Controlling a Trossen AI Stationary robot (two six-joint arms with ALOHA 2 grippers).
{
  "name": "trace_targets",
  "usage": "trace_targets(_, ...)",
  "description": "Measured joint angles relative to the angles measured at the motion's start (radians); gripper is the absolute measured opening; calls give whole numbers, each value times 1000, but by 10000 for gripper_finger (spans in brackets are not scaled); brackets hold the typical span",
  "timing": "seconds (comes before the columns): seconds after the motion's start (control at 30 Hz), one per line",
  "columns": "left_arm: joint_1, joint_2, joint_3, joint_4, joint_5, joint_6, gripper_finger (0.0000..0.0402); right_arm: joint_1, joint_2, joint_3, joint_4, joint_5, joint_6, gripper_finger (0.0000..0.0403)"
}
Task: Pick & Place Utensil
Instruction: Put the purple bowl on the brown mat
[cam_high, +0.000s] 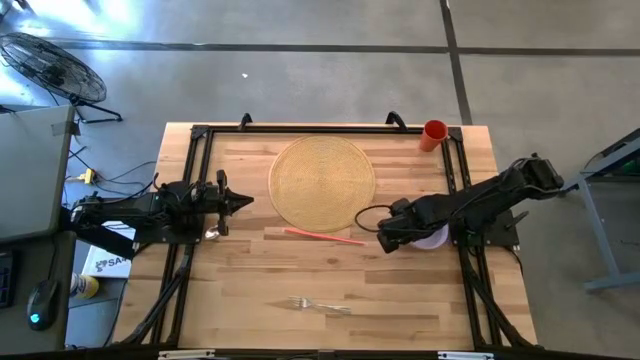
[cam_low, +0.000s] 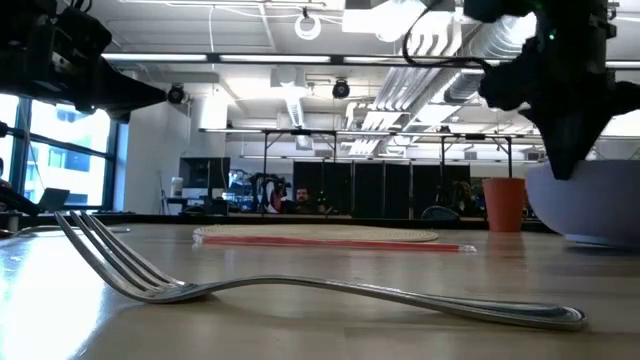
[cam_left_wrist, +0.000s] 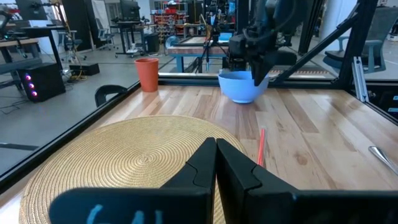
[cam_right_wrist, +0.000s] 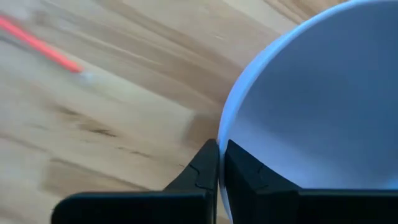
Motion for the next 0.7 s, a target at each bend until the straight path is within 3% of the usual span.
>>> trace_targets(0.3, 0, 0, 0, 0, 0, 0, 7, -64, 41, 149, -95, 64, -115, 3)
trace_targets(0.7, 0, 0, 0, 0, 0, 0, 7, -160, 409, 560, -255, 106, -506, 3)
